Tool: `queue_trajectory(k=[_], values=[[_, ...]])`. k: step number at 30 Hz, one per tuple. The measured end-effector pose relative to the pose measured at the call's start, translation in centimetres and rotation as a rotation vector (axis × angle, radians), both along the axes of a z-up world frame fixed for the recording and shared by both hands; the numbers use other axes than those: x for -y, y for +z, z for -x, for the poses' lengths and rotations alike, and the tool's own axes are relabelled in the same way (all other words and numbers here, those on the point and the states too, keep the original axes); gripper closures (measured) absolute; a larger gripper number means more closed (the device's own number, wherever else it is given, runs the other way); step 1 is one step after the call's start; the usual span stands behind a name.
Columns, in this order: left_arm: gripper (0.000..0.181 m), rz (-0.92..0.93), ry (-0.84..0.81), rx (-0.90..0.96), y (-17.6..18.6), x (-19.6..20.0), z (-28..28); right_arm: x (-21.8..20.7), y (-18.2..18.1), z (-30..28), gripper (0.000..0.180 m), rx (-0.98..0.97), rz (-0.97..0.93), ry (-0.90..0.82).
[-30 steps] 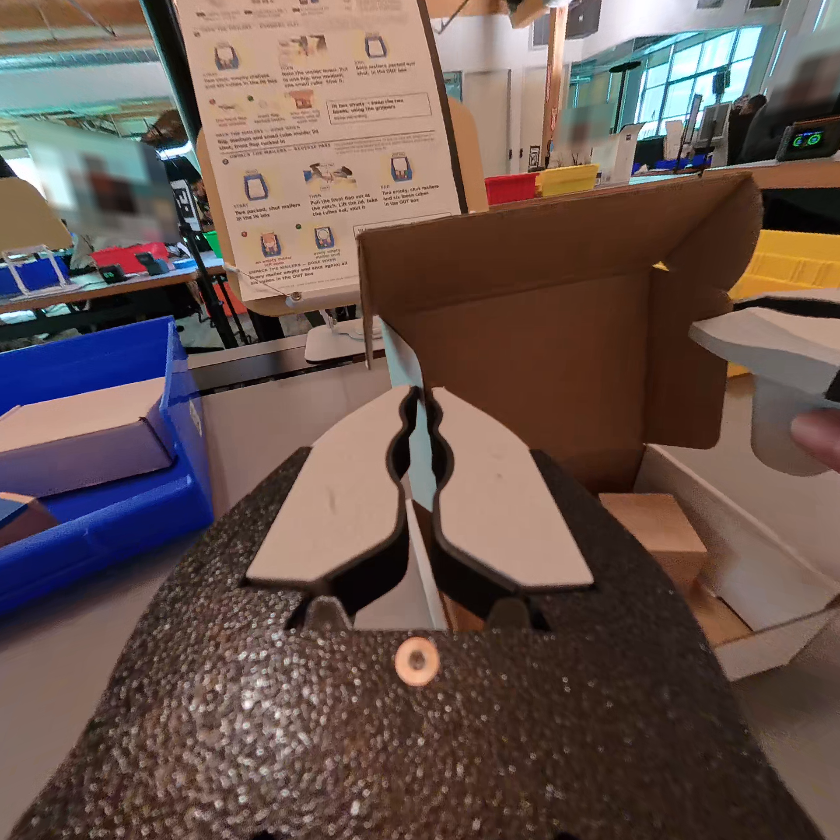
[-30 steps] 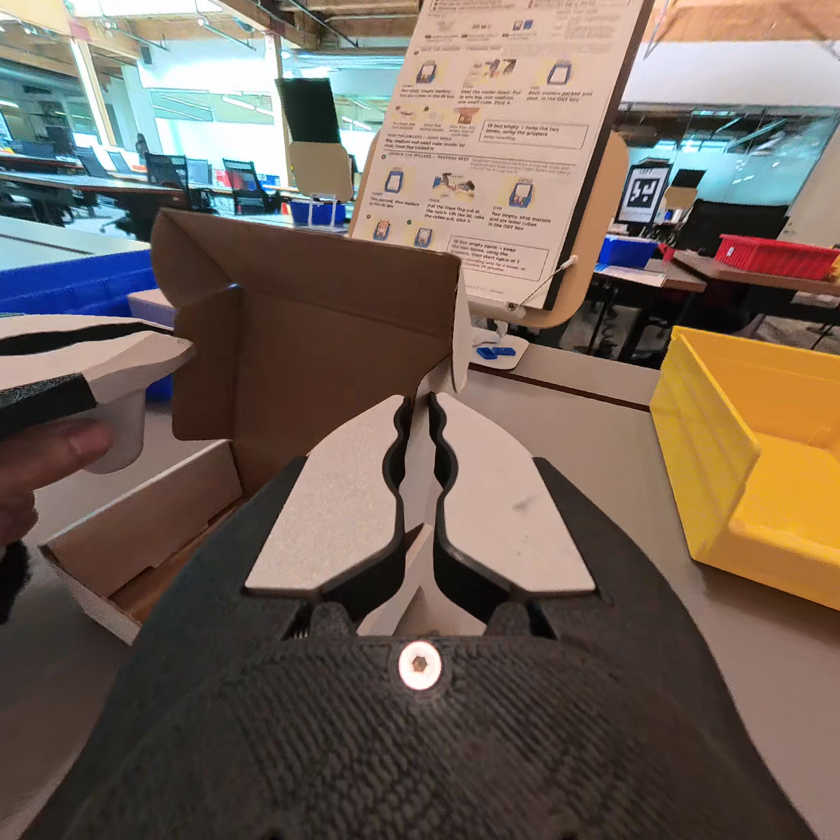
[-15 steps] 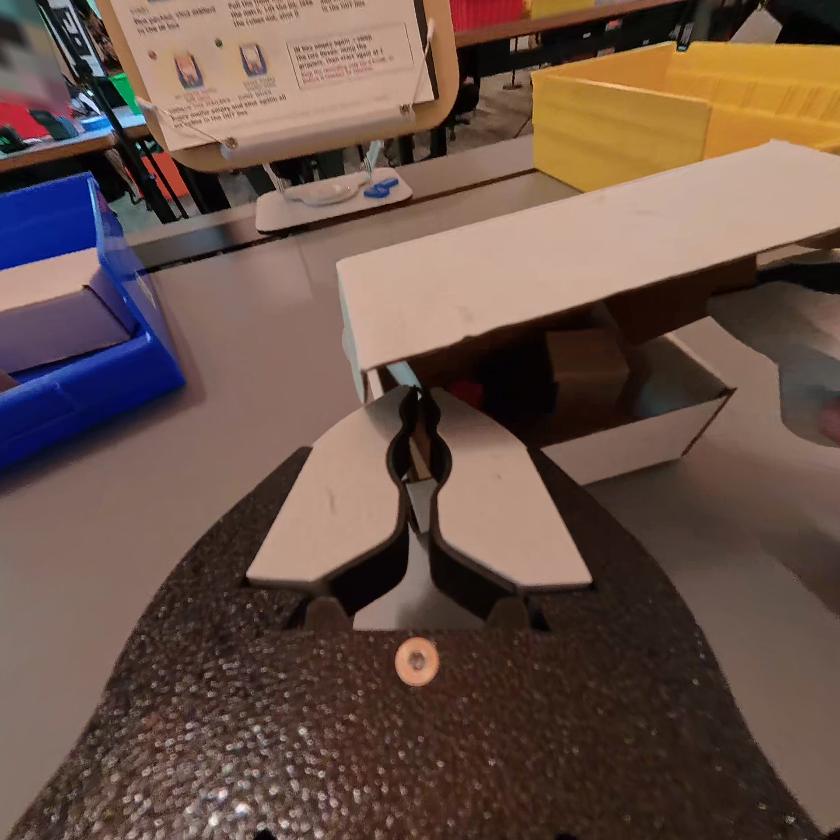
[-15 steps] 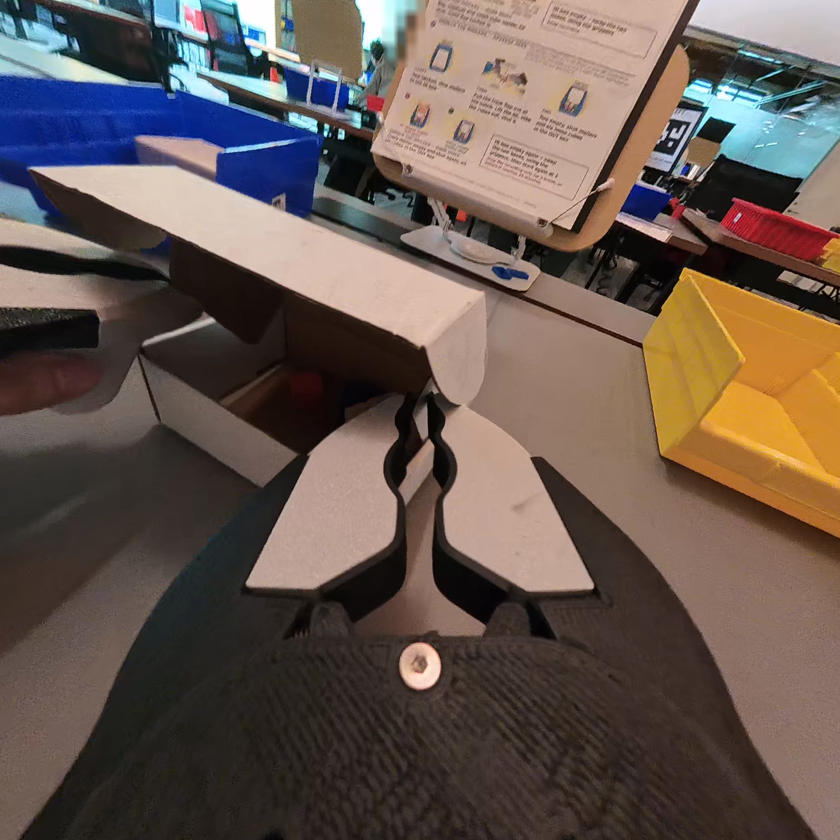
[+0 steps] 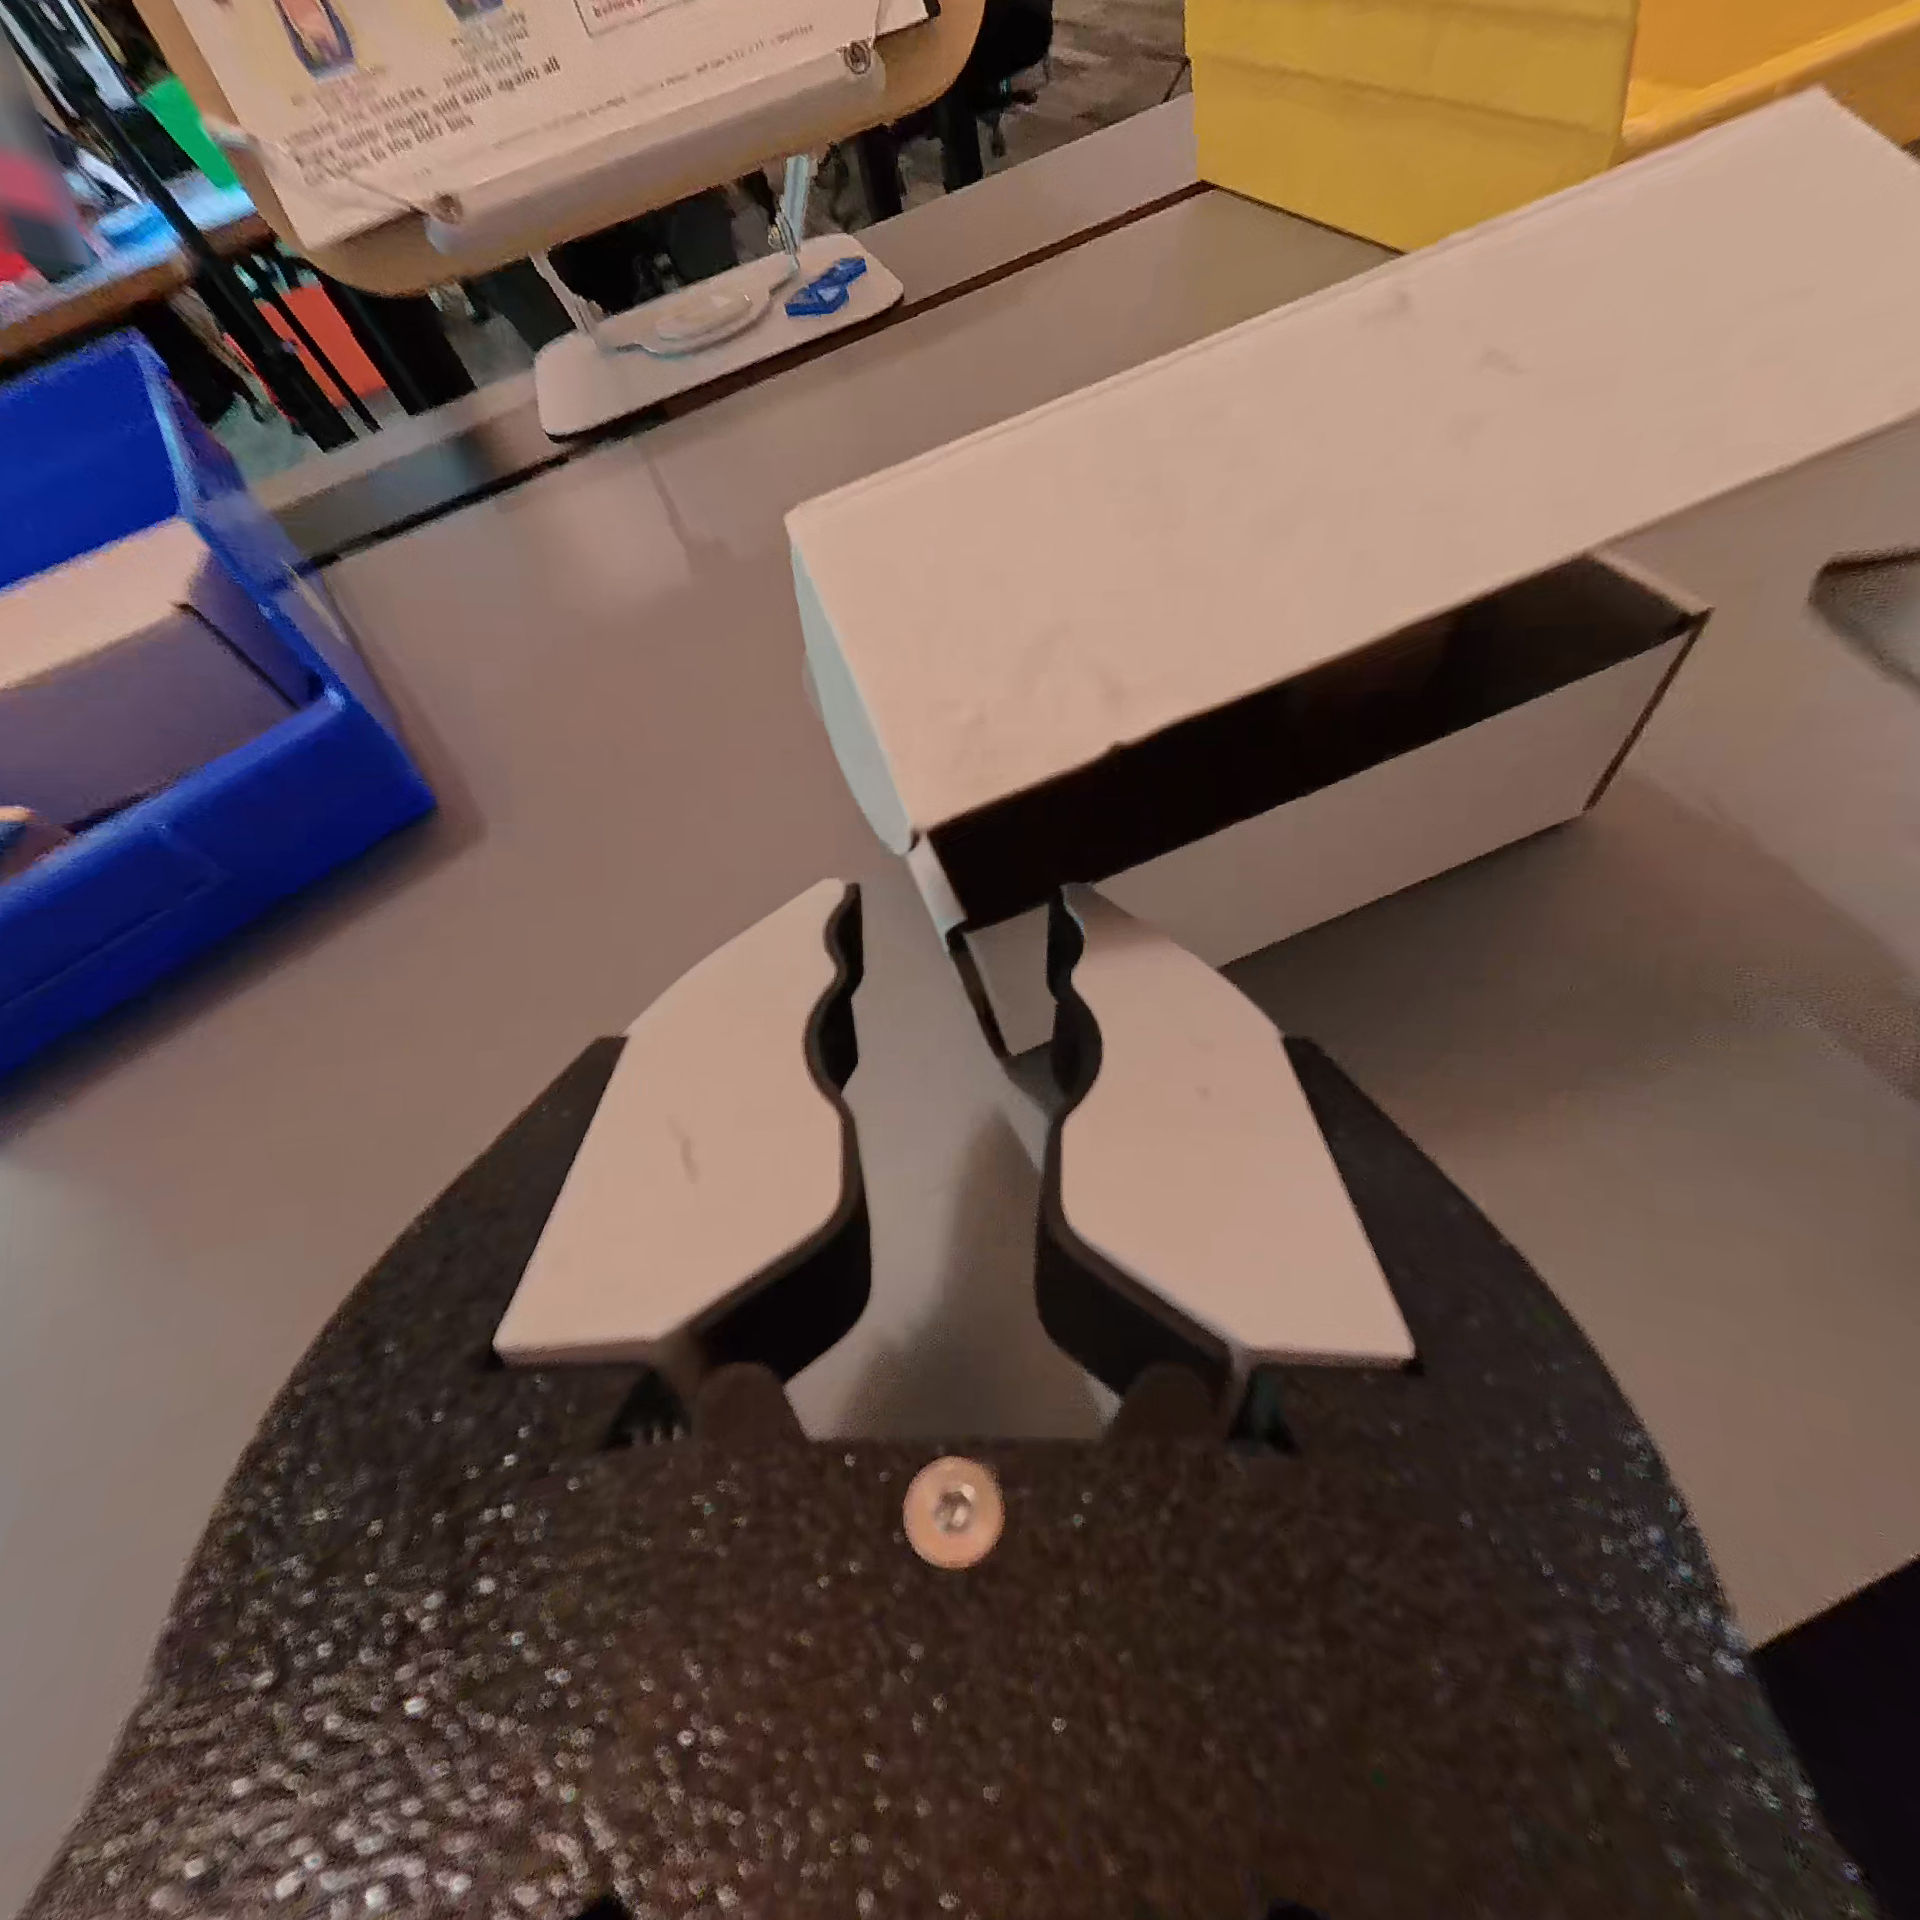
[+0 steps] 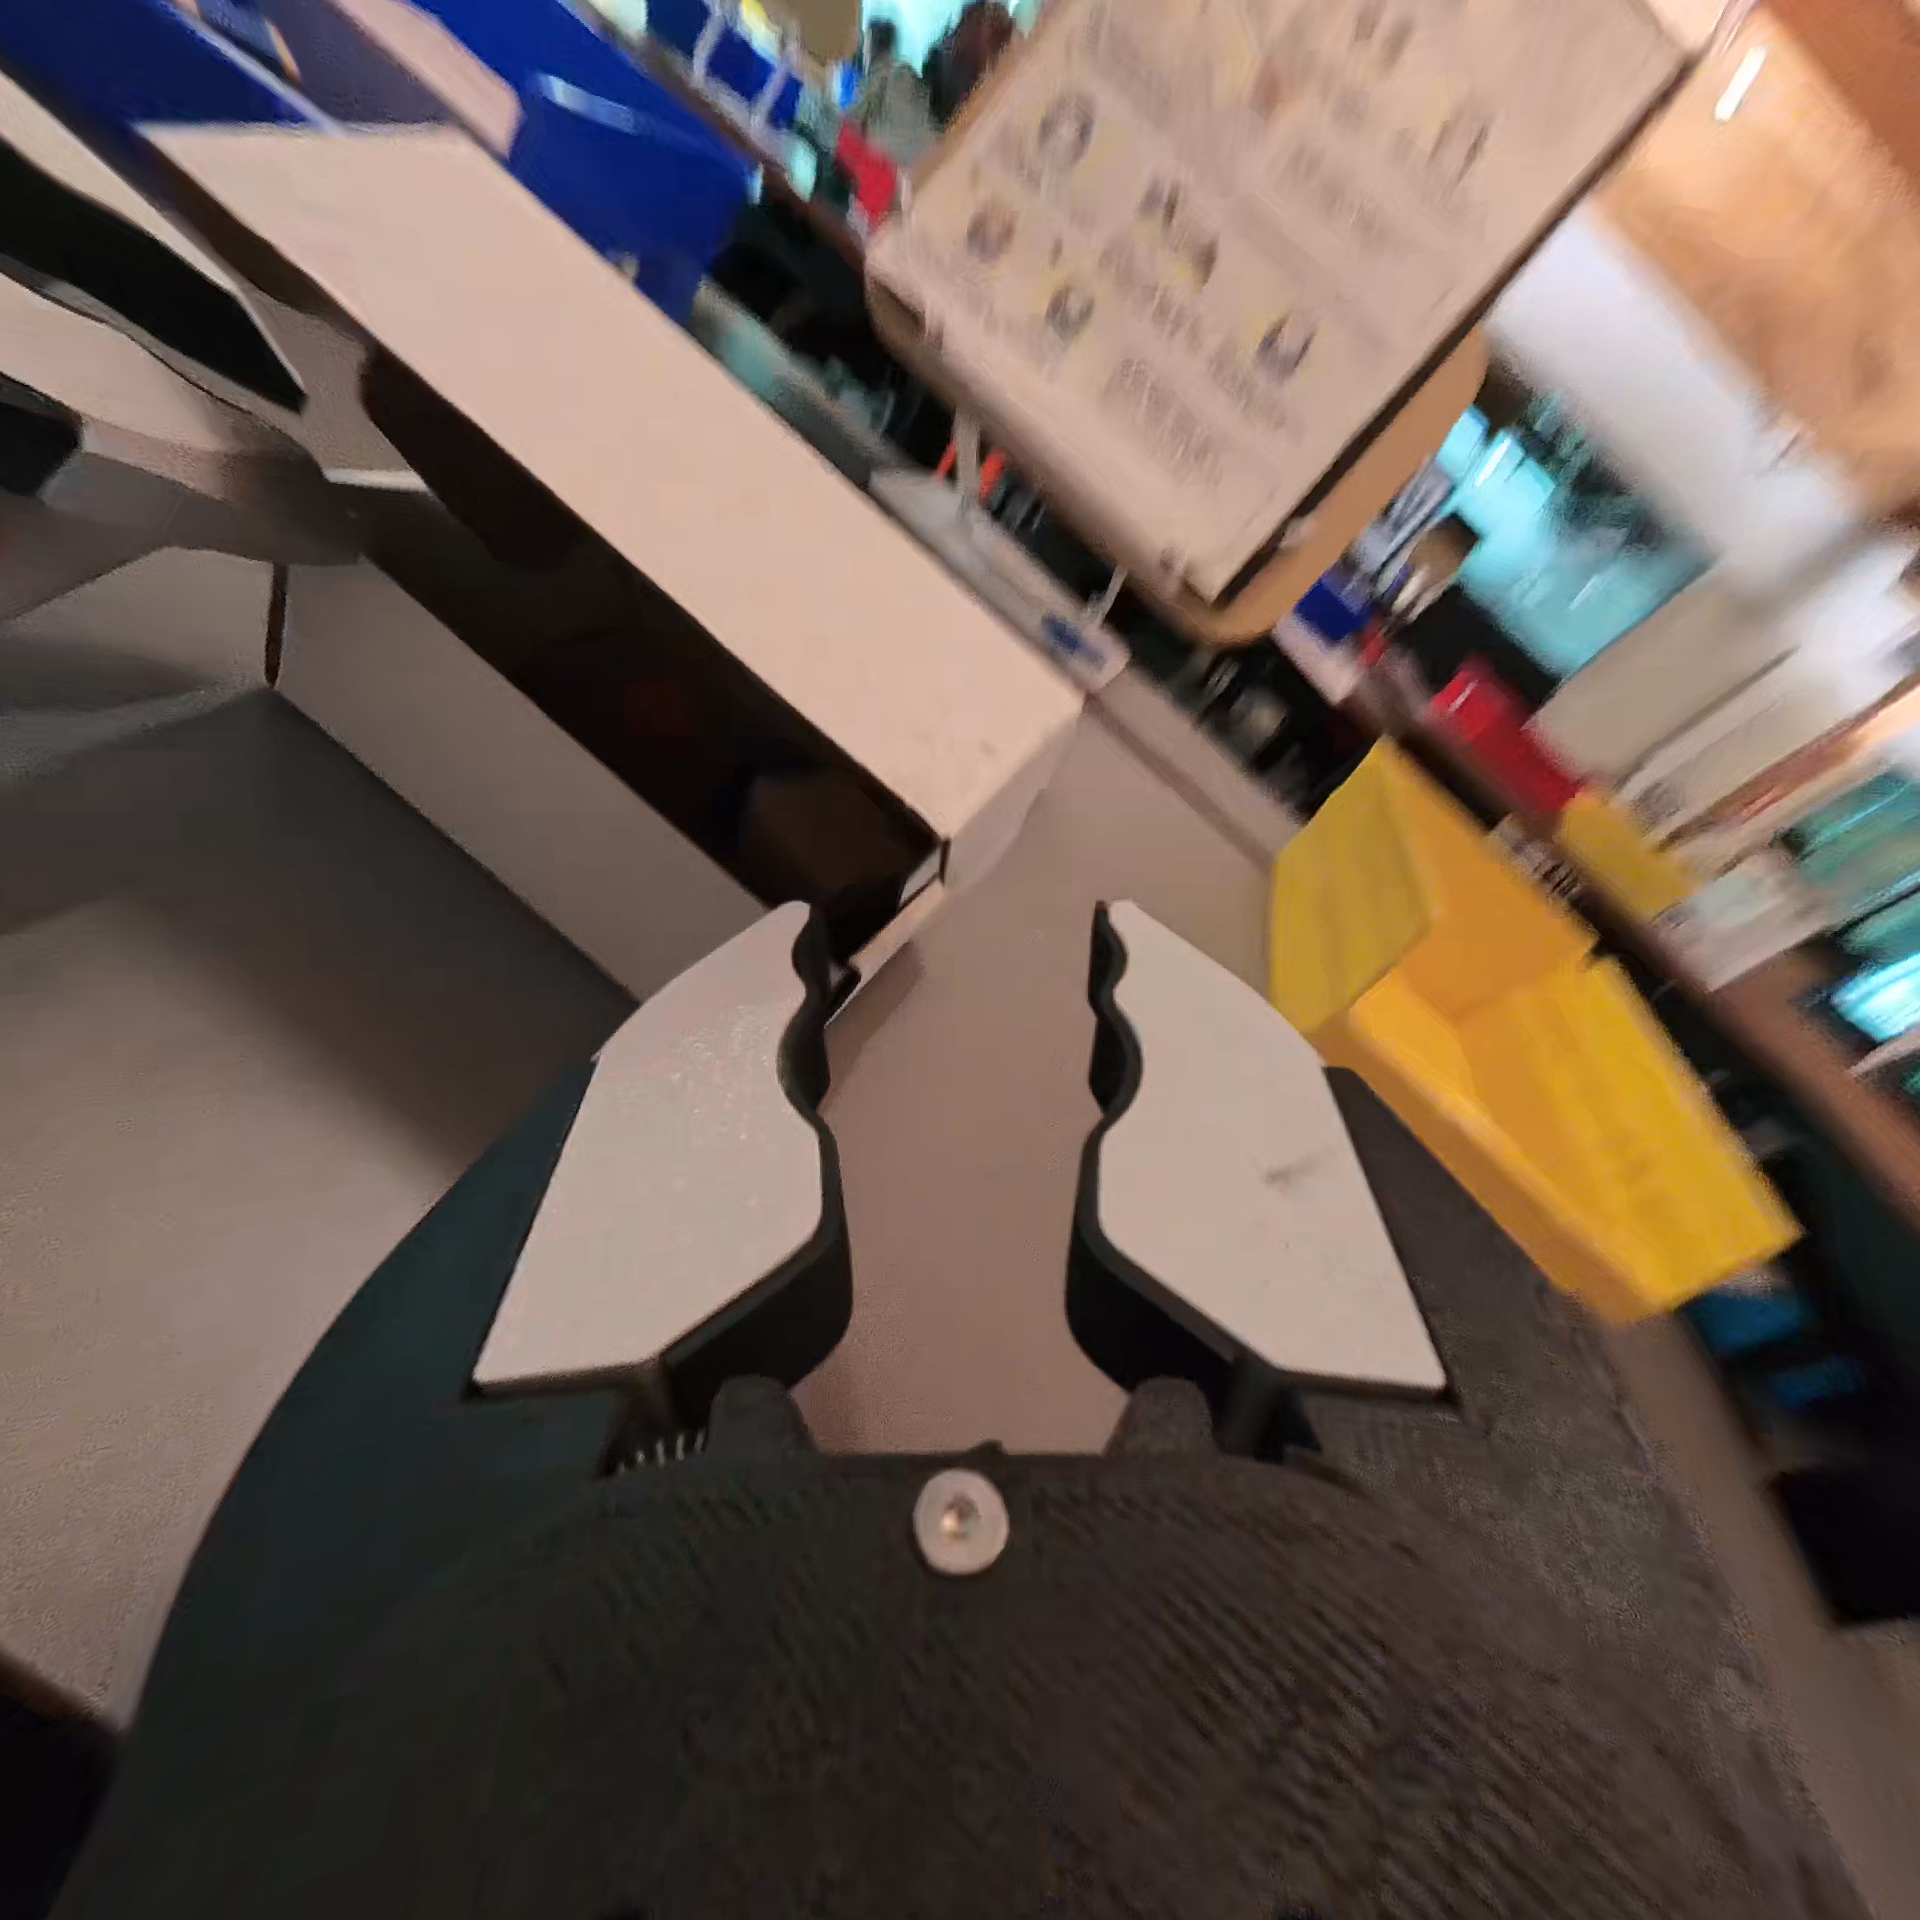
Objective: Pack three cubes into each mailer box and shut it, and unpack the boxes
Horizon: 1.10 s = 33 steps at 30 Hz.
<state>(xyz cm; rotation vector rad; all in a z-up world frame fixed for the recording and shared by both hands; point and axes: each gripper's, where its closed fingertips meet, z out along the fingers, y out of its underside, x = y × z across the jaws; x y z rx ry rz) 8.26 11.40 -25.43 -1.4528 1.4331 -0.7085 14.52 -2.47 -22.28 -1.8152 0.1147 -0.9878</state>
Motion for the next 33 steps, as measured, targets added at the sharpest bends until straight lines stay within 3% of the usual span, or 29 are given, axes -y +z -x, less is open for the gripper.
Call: queue_trajectory(k=[4,7,10,12,25,33], values=[[0.147,-0.131,-0.016,0.061,1.6,0.0,0.2,-1.1,2.8,1.3,0.138,0.378,0.068,0.052],[0.152,-0.243,-0.013,0.102,2.6,-0.1,0.1,-2.4,1.3,0.9,0.14,0.372,0.196,0.076],[0.163,-0.318,-0.003,0.092,2.6,-0.6,-0.1,-2.4,1.4,0.4,0.16,0.385,0.231,0.055],[0.175,-0.32,-0.018,0.109,2.9,-0.4,0.0,-2.3,1.4,0.5,0.163,0.377,0.27,0.072],[0.174,-0.087,-0.209,-0.234,-2.1,0.7,2.2,-1.5,-3.4,2.9,0.167,-0.027,0.516,0.256],[0.174,-0.027,-0.265,-0.286,-3.1,1.1,1.7,-1.6,-4.5,1.9,0.164,-0.053,0.555,0.261]])
